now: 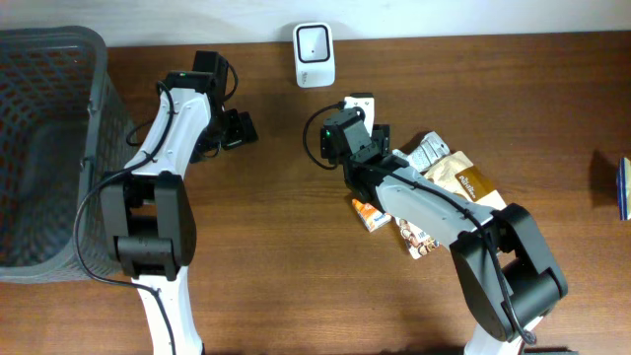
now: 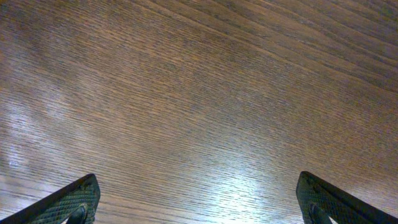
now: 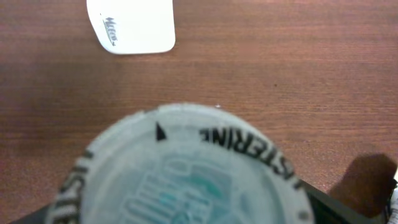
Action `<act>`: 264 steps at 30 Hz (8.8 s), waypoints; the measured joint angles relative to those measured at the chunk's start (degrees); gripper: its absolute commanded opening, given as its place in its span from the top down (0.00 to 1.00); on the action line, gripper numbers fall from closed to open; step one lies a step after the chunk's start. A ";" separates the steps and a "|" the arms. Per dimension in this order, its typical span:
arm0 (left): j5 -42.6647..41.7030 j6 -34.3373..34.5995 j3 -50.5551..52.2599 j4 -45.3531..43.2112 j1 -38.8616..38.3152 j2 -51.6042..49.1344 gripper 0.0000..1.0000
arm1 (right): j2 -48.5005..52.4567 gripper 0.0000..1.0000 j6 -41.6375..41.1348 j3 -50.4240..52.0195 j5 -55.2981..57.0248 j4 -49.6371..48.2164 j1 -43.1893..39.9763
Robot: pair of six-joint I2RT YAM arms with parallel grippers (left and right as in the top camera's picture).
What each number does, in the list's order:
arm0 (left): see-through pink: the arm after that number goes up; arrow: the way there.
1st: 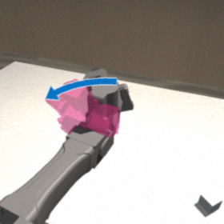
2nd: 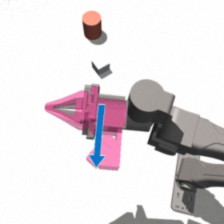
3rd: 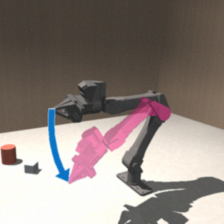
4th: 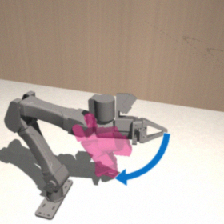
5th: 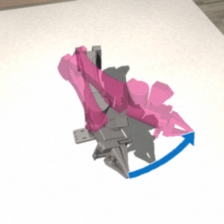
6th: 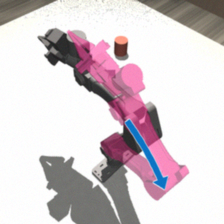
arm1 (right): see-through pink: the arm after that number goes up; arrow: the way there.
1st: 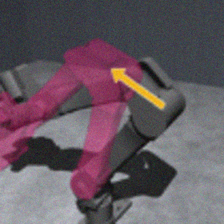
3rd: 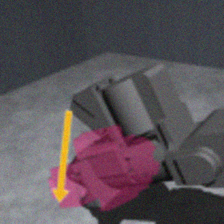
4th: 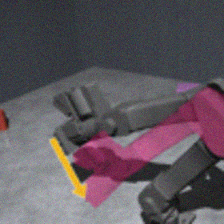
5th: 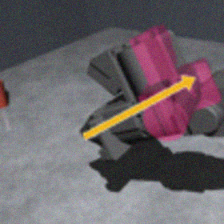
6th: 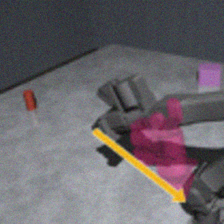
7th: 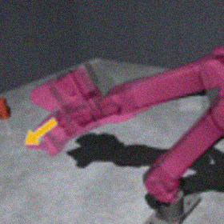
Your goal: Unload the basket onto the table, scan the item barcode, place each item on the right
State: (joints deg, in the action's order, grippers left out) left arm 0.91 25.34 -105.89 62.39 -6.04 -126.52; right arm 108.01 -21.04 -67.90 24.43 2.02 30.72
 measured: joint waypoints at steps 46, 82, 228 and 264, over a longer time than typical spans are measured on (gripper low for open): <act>0.02 0.00 0.00 -0.02 0.00 0.00 0.01 | -0.37 0.35 -1.44 -2.73 -0.26 7.26 -0.07; 0.00 0.00 0.04 0.00 0.00 0.00 0.01 | 18.21 0.43 -17.86 -49.99 -33.64 18.27 -10.82; 0.00 0.00 0.04 0.00 0.00 0.00 0.01 | 3.48 0.25 31.50 -64.24 -87.41 93.61 -52.81; 0.00 0.00 0.04 0.00 -0.04 0.00 0.01 | 3.48 0.43 48.46 -64.24 -79.43 94.49 -9.68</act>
State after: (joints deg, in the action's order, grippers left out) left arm 0.91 25.34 -105.84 62.39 -6.09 -126.52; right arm 111.48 27.42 -132.14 -55.00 96.51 21.04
